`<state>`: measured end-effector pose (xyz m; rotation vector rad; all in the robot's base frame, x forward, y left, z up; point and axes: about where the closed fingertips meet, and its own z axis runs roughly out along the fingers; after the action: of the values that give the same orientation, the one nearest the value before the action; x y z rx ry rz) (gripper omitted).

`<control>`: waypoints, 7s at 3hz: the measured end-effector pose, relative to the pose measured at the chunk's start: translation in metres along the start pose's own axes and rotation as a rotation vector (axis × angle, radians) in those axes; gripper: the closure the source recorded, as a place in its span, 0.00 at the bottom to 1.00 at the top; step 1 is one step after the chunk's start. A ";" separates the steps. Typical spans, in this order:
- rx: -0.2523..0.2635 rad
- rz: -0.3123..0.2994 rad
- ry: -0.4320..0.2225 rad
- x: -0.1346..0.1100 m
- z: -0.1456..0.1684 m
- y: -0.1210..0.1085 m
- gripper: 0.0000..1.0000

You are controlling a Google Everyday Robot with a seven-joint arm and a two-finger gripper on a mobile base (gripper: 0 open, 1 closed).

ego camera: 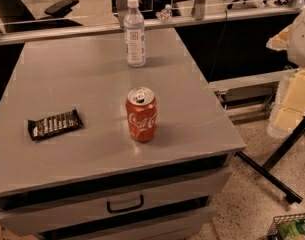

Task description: Move blue plastic bottle near coke can

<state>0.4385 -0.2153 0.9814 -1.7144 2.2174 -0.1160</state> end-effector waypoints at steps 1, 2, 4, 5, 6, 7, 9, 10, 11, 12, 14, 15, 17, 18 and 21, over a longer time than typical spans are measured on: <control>0.000 0.000 0.000 0.000 0.000 0.000 0.00; 0.026 0.035 -0.089 -0.003 0.009 -0.018 0.00; 0.032 0.193 -0.524 -0.030 0.089 -0.068 0.00; 0.098 0.236 -0.777 -0.065 0.102 -0.107 0.00; 0.162 0.245 -0.864 -0.086 0.102 -0.128 0.00; 0.165 0.249 -0.858 -0.084 0.101 -0.129 0.00; 0.229 0.339 -0.979 -0.118 0.148 -0.172 0.00; 0.241 0.386 -1.007 -0.141 0.178 -0.198 0.00; 0.216 0.380 -1.060 -0.179 0.201 -0.217 0.00; 0.162 0.315 -1.133 -0.238 0.216 -0.237 0.00; 0.073 0.209 -1.216 -0.308 0.213 -0.253 0.22; 0.040 0.186 -1.232 -0.319 0.207 -0.254 0.46; 0.093 0.258 -1.193 -0.233 0.146 -0.246 1.00; 0.068 0.259 -1.172 -0.185 0.126 -0.226 1.00; -0.095 0.122 -1.357 -0.132 0.098 -0.135 1.00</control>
Offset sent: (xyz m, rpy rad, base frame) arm 0.0725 -0.0047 -0.0119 0.3120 -0.1363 -0.0523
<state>0.6230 -0.1127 0.9528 -1.0607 1.2437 0.9059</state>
